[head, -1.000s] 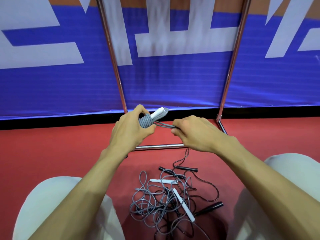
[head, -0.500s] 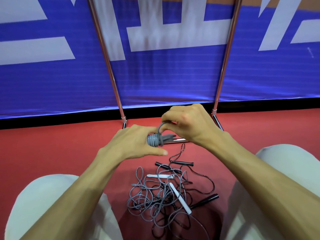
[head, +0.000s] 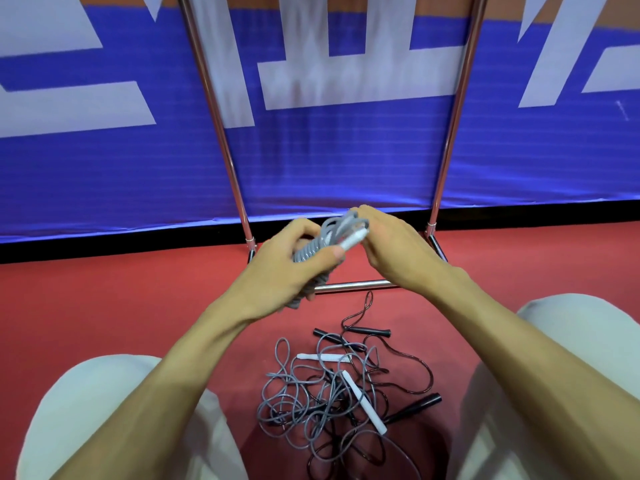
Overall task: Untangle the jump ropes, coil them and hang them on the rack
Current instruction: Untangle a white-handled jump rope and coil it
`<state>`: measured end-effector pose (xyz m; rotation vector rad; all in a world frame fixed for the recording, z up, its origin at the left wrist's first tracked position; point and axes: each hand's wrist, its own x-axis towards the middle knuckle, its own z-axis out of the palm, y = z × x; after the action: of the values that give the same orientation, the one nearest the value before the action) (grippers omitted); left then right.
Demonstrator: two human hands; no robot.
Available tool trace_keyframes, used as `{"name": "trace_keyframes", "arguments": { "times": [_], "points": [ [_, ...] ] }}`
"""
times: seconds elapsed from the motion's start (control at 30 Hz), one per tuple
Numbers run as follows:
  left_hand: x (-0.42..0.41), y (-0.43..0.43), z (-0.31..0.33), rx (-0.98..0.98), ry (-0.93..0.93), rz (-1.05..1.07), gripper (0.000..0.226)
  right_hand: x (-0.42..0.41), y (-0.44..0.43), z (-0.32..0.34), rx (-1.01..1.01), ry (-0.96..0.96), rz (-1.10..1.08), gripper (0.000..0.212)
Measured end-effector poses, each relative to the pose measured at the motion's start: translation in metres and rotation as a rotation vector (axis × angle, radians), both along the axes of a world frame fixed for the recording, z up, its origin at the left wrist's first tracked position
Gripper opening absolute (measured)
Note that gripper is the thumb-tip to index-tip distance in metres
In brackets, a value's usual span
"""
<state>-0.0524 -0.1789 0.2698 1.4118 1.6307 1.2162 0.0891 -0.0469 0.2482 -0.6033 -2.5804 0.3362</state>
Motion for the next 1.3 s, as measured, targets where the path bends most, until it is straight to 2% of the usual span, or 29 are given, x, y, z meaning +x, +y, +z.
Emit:
{"name": "trace_keyframes", "arguments": {
  "times": [0.03,0.13,0.2,0.3,0.43,0.57,0.6,0.67,0.73,0.87,0.93,1.0,1.07,1.2,1.3],
  "points": [
    [0.001,0.001,0.002,0.006,-0.078,0.028,0.038,-0.001,0.001,-0.002,-0.031,-0.016,0.005,0.013],
    [0.003,0.002,0.005,0.010,-0.239,0.071,0.043,-0.005,-0.005,-0.003,-0.142,-0.036,0.034,0.035],
    [0.004,0.002,0.006,0.016,-0.254,0.114,0.032,-0.006,-0.010,-0.001,-0.128,-0.047,0.012,0.045],
    [0.001,0.005,0.001,0.001,-0.204,0.183,0.018,-0.006,-0.016,0.005,-0.094,-0.130,0.020,0.048],
    [-0.004,0.008,-0.006,-0.031,-0.044,0.223,0.020,-0.002,-0.015,0.008,-0.118,-0.115,0.090,0.038],
    [-0.008,0.008,-0.006,-0.073,0.014,0.258,0.022,0.000,-0.013,0.005,-0.031,0.033,0.119,0.014],
    [-0.008,0.008,-0.006,-0.088,-0.001,0.260,0.023,0.000,-0.015,0.006,-0.036,0.090,0.123,0.016],
    [-0.009,0.008,-0.005,-0.122,-0.055,0.248,0.026,0.001,-0.020,0.008,-0.174,0.209,0.164,0.014],
    [-0.009,0.008,-0.005,-0.151,-0.111,0.233,0.032,0.000,-0.022,0.012,-0.452,0.317,0.215,0.012],
    [-0.012,0.007,-0.003,-0.172,-0.217,0.218,0.036,-0.004,-0.014,0.011,-1.098,0.563,0.486,0.045],
    [-0.013,0.007,-0.001,-0.175,-0.261,0.212,0.036,-0.007,-0.013,0.011,-1.258,0.633,0.548,0.042],
    [-0.014,0.007,-0.002,-0.192,-0.280,0.209,0.037,-0.011,-0.015,0.012,-1.164,0.653,0.442,0.030],
    [-0.014,0.007,-0.003,-0.216,-0.291,0.200,0.038,-0.015,-0.016,0.010,-0.979,0.665,0.308,0.022],
    [-0.008,0.008,-0.004,-0.229,-0.359,0.186,0.035,-0.016,-0.013,0.008,-0.553,0.622,0.043,0.020],
    [-0.005,0.010,-0.003,-0.219,-0.468,0.190,0.033,-0.015,-0.014,0.011,-0.557,0.686,0.036,0.022]
  ]
}}
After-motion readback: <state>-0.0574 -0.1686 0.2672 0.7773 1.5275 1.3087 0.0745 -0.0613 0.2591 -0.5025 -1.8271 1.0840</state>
